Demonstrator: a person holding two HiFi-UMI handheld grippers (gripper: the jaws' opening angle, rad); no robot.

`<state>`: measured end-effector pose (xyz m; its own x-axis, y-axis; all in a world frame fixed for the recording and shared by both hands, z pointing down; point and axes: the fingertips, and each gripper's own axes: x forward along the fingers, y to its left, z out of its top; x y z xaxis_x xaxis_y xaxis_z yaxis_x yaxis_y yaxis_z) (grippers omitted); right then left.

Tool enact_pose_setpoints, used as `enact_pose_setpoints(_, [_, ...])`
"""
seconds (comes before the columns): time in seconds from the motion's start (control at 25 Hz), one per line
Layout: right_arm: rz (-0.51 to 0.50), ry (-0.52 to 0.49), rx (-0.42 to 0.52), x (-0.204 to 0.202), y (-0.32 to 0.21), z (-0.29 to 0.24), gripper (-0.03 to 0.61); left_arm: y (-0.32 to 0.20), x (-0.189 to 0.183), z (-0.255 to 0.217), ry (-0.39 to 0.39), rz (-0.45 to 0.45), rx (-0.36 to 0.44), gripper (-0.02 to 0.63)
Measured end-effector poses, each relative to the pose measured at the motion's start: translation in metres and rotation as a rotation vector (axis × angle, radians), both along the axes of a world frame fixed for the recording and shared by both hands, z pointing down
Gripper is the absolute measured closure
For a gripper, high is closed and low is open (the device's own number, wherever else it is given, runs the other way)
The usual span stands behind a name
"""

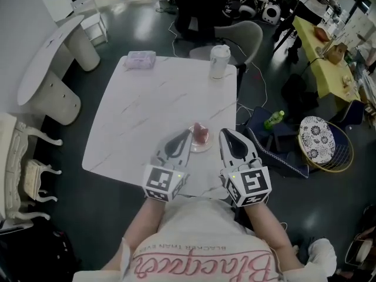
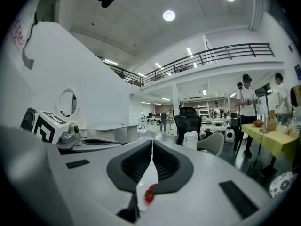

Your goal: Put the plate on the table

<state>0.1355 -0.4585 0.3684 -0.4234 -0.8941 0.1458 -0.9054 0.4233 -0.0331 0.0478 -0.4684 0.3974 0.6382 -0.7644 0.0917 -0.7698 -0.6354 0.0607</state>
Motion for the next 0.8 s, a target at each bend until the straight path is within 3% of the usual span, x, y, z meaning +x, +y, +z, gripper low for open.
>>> enact_pose_setpoints(0.36, [0.005,-0.06,0.059,-0.002,0.015,-0.003,0.571,0.008,0.012,-0.012,-0.068,0.004,0.076,0.607])
enact_pose_setpoints(0.8, [-0.024,-0.068,0.085,-0.013,0.03,-0.005,0.572,0.019,0.013,-0.012,-0.069,0.017,0.086,0.607])
